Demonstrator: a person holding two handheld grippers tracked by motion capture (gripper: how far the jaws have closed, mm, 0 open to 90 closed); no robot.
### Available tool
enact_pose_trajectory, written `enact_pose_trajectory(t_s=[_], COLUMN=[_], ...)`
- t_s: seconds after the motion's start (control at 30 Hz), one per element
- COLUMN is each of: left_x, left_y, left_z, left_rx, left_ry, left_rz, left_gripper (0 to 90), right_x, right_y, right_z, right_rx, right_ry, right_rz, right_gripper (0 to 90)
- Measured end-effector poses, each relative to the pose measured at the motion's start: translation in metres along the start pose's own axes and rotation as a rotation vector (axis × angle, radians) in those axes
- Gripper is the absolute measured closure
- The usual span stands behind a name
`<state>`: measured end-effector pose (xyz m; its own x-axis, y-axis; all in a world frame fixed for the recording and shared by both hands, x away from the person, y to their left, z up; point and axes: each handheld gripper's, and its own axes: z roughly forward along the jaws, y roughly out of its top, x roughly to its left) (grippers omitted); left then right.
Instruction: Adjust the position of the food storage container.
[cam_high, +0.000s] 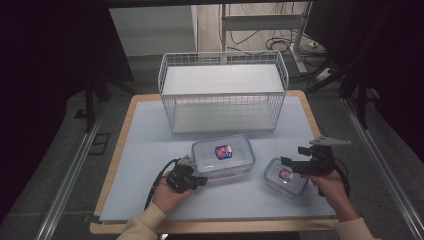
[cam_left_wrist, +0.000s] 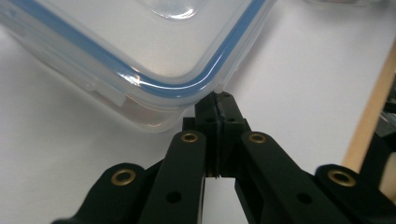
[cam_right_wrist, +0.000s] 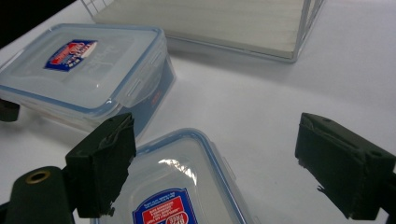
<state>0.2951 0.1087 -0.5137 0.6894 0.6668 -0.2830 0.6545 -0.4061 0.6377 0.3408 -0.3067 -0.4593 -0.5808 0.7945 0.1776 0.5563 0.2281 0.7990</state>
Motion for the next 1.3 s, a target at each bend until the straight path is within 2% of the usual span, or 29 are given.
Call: enact_pose_trajectory(t_s=[0.53,0.87,1.03,1.2,1.3], left_x=[0.021,0.020,0.019,0.022,0.025], left_y=[0.006,0.003,-0.004,-0.014,-0.014], left_z=[-0.001,-0.004,-0.015,-0.038,-0.044], left_rx=[-0.013,-0.022,-0.033,-0.079,-0.098], left_ry=[0.040,0.053,0.056,0.073,0.079], left_rz=[-0.047,-0.052,-0.051,-0.077,-0.085], left_gripper=[90.0,90.0,90.0,89.9,89.3], right_x=[0.000,0.001,0.002,0.006,0.006], right_y=[-0.001,-0.001,0.000,0.001,0.001], right_z=[0.002,0.001,-0.001,-0.003,-0.003], right_rx=[0.010,0.008,-0.003,-0.020,-0.022], right_ry=[0.000,0.001,0.012,0.017,0.027], right_rz=[-0.008,-0.019,-0.028,-0.052,-0.064], right_gripper=[11.8,12.2,12.2,11.7,13.1])
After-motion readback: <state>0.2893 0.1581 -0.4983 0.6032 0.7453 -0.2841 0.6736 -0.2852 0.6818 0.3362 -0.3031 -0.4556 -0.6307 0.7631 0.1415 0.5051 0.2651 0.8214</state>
